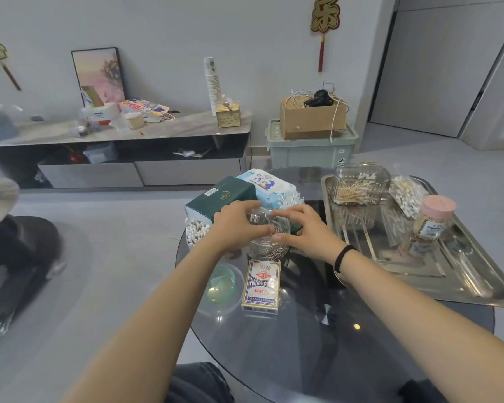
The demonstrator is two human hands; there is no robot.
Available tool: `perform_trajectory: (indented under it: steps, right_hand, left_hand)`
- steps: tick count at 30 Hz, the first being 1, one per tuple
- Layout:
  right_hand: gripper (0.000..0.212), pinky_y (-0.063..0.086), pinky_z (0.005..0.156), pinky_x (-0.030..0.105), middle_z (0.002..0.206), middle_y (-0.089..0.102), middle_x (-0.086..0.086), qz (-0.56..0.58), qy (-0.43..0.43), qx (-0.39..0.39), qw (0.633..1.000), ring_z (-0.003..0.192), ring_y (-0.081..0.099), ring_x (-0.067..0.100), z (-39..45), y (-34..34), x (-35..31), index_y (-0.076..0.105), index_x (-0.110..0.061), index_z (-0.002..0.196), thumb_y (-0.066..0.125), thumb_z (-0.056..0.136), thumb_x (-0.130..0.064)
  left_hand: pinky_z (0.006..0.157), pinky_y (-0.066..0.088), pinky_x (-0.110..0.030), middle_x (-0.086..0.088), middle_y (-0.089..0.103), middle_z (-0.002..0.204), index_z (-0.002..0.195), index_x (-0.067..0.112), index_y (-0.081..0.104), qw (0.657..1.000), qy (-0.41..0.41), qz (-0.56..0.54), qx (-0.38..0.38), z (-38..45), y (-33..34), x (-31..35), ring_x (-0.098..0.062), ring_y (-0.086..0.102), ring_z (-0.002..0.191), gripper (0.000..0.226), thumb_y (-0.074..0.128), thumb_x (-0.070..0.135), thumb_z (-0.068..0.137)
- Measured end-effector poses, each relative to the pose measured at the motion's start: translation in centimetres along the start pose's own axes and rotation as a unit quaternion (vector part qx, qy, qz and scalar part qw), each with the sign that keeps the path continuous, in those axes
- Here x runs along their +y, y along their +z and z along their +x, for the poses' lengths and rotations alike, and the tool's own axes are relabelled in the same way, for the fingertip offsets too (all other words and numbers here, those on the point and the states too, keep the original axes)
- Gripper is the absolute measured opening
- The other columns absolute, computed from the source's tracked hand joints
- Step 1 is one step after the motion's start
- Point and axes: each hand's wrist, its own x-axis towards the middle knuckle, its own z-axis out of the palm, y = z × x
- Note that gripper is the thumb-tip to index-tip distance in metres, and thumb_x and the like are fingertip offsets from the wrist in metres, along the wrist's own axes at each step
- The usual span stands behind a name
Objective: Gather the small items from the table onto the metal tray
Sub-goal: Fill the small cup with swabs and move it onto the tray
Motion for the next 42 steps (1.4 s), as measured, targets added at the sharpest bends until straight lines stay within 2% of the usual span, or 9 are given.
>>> perform_trajectory:
  steps: [5, 10, 13, 18, 22, 26, 29, 35, 42]
  right_hand:
    - [0.06, 0.034, 0.11, 0.041, 0.142, 0.043, -0.006, 0.016, -0.045, 0.015, 0.999, 0.131, 0.036, 0.015, -0.3, -0.6, -0.8, 0.043, -0.037, 0.135, 0.068, 0.08, -0.038]
    - [0.059, 0.036, 0.095, 0.015, 0.132, 0.041, -0.015, 0.131, -0.032, 0.004, 0.991, 0.12, 0.04, 0.005, -0.8, -1.1, -2.1, 0.04, -0.03, 0.136, 0.066, 0.084, -0.025]
    - [0.064, 0.04, 0.082, 0.007, 0.131, 0.043, -0.005, 0.091, -0.02, -0.006, 0.996, 0.118, 0.043, 0.006, -1.0, -1.6, -2.4, 0.036, -0.025, 0.138, 0.066, 0.082, -0.03]
    - [0.055, 0.045, 0.094, 0.031, 0.121, 0.055, -0.001, 0.11, 0.036, 0.021, 0.993, 0.112, 0.054, 0.017, -1.4, -2.7, -2.0, 0.044, -0.023, 0.124, 0.069, 0.078, -0.039]
    - [0.055, 0.04, 0.093, 0.026, 0.122, 0.053, -0.002, 0.126, 0.046, 0.045, 0.99, 0.111, 0.051, 0.012, -1.6, -2.3, -2.2, 0.045, -0.019, 0.123, 0.067, 0.079, -0.042]
    - [0.058, 0.039, 0.091, 0.025, 0.121, 0.051, -0.003, 0.13, 0.053, 0.078, 0.987, 0.111, 0.049, 0.012, -1.2, -1.2, -3.3, 0.044, -0.018, 0.123, 0.067, 0.078, -0.045]
    - [0.06, 0.039, 0.086, 0.024, 0.12, 0.053, -0.001, 0.157, 0.059, 0.071, 0.983, 0.11, 0.051, 0.013, -0.7, 0.0, -4.4, 0.043, -0.016, 0.125, 0.069, 0.077, -0.042]
    - [0.05, 0.04, 0.069, 0.013, 0.107, 0.054, -0.004, 0.191, 0.054, 0.084, 0.977, 0.088, 0.054, 0.001, 0.0, 2.3, -5.9, 0.044, -0.019, 0.115, 0.071, 0.077, -0.038]
    - [0.045, 0.037, 0.064, 0.01, 0.102, 0.053, -0.005, 0.187, 0.05, 0.082, 0.978, 0.081, 0.05, -0.005, -0.1, 3.4, -6.3, 0.042, -0.022, 0.108, 0.071, 0.078, -0.037]
  left_hand:
    - [0.097, 0.039, -0.026, 0.001, 0.053, 0.14, 0.139, 0.024, 0.047, 0.995, 0.033, -0.093, 0.023, -0.1, -1.1, 0.3, -0.016, 0.051, 0.124, 0.068, 0.072, 0.033, 0.077]
    - [0.102, 0.048, -0.043, -0.003, 0.059, 0.132, 0.136, 0.026, 0.05, 0.978, 0.028, -0.203, 0.032, -0.4, -1.8, 0.9, -0.021, 0.059, 0.116, 0.061, 0.071, 0.035, 0.08]
    - [0.1, 0.05, -0.044, -0.005, 0.061, 0.129, 0.133, 0.029, 0.052, 0.975, 0.027, -0.221, 0.028, -0.5, -1.7, 1.4, -0.022, 0.059, 0.116, 0.06, 0.069, 0.046, 0.079]
    - [0.098, 0.05, -0.034, 0.0, 0.064, 0.123, 0.12, 0.023, 0.061, 0.961, 0.017, -0.274, 0.022, -0.9, -1.7, 1.8, -0.012, 0.061, 0.109, 0.031, 0.051, 0.038, 0.094]
    - [0.091, 0.041, -0.024, 0.0, 0.066, 0.122, 0.122, 0.017, 0.063, 0.989, 0.01, -0.126, 0.077, -0.9, -2.0, 0.9, -0.008, 0.057, 0.102, 0.03, 0.051, 0.021, 0.095]
    - [0.105, 0.032, -0.037, 0.0, 0.058, 0.133, 0.122, 0.025, 0.063, 0.986, -0.01, 0.063, 0.154, -0.9, -3.1, -0.4, -0.023, 0.046, 0.127, 0.032, 0.053, 0.022, 0.091]
    - [0.107, 0.024, -0.04, -0.008, 0.043, 0.143, 0.137, 0.028, 0.046, 0.974, -0.093, 0.172, 0.116, -1.6, -4.1, -1.8, -0.03, 0.033, 0.133, 0.049, 0.054, 0.031, 0.089]
    - [0.1, 0.04, -0.044, -0.02, 0.036, 0.137, 0.149, 0.016, 0.015, 0.981, -0.184, 0.06, 0.028, -2.5, -2.8, -4.7, -0.039, 0.043, 0.124, 0.094, 0.072, 0.035, 0.077]
    - [0.08, 0.042, -0.032, -0.017, 0.055, 0.126, 0.137, 0.012, 0.035, 0.986, -0.155, 0.014, 0.06, -3.4, -2.1, -6.1, -0.034, 0.054, 0.112, 0.065, 0.065, 0.013, 0.079]
